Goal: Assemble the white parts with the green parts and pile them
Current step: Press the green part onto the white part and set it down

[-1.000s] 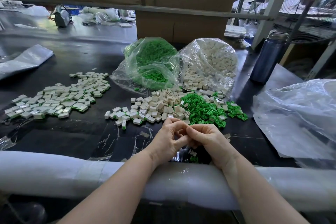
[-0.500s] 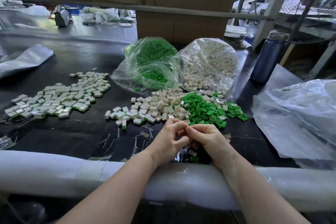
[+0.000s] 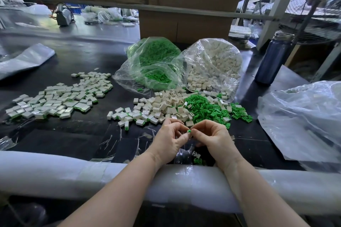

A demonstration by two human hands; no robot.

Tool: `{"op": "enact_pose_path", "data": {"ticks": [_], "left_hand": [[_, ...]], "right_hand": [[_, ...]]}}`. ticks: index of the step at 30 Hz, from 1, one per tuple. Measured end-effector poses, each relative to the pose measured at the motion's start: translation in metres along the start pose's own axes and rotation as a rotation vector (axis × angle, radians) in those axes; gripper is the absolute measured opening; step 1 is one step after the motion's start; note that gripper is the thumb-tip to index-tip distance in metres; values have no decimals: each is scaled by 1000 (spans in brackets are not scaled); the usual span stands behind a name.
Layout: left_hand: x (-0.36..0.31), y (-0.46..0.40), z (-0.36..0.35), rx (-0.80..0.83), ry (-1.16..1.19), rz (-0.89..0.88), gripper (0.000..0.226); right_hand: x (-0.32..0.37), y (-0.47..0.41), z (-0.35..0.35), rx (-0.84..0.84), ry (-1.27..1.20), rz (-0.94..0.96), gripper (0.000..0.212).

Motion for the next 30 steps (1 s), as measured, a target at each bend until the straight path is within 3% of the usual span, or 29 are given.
{"op": "enact_pose_path", "data": {"ticks": [9, 16, 20, 24, 30], "left_hand": [[0, 3, 5, -52, -17, 22, 11], [18, 14, 39, -540, 46, 161, 14], [24, 20, 52, -714, -40, 224, 20], [25, 21, 53, -718, -98, 296, 33], [21, 16, 42, -551, -269, 396, 48]], "right_hand": [[4, 1, 3, -74, 100, -2, 13], [3, 7, 19, -278, 128, -33, 15], [4, 8, 26, -379, 264, -29, 18], [2, 7, 31, -444, 376, -59, 21], [2, 8, 32, -484, 533, -124, 16]]}}
Point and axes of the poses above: each hand's wrist, its own y-axis away from the middle knuckle, its own z-axis out of the back of the hand, x = y × z, the point moved 6 cm from there along -y, towards the middle knuckle, and after that the axes turned 11 degrees about x, right-handed, at the moved point
